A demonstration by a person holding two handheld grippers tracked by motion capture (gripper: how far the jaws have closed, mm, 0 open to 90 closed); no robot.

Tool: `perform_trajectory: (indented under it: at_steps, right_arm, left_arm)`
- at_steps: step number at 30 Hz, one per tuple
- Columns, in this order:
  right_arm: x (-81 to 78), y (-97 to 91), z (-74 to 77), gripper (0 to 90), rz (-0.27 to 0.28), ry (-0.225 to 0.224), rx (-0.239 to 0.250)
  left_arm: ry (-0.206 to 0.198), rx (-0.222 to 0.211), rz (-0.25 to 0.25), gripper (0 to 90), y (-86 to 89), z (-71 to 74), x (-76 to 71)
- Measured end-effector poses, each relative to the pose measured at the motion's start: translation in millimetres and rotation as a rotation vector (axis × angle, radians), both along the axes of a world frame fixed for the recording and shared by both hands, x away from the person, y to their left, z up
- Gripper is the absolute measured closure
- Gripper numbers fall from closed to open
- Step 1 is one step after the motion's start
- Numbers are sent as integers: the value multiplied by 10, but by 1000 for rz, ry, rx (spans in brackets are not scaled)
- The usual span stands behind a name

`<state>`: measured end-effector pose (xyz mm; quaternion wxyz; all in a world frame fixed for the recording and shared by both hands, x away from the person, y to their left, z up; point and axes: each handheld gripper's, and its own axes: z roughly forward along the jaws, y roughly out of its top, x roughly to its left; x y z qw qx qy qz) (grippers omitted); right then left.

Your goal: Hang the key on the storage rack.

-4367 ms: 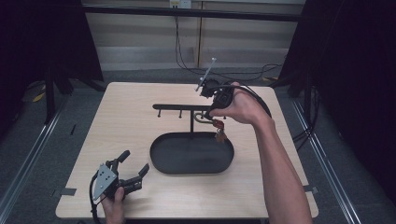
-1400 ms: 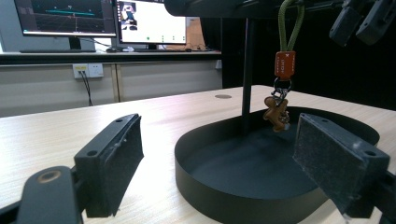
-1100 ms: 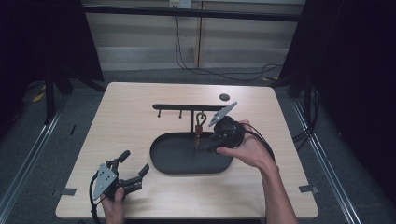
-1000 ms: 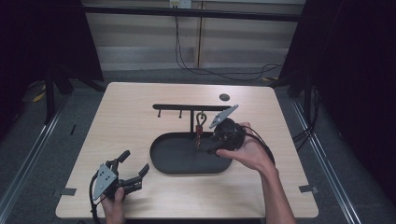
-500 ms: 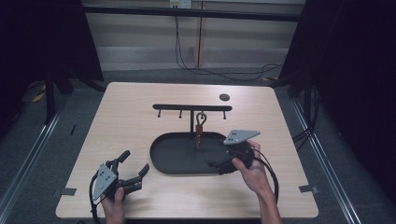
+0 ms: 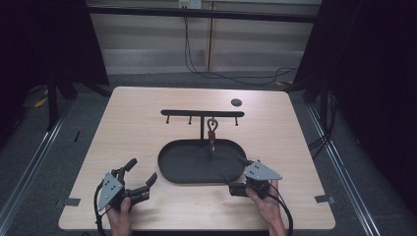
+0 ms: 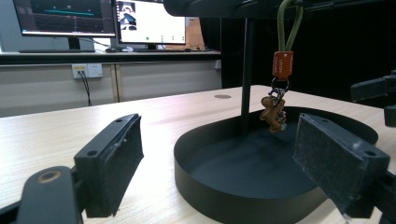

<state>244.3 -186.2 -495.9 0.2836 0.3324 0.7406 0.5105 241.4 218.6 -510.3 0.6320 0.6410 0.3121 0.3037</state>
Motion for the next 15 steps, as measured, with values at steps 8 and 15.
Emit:
perform_trajectory:
  at_steps: [8, 15]
  right_arm:
    - [-117, -98, -117, 141, -46, -109, 173]
    - [-192, -201, -158, 148, -87, -190, 269]
  left_arm:
    - [1, 1, 0, 155, 1, -1, -2]
    - [1, 4, 1, 155, 3, -1, -4]
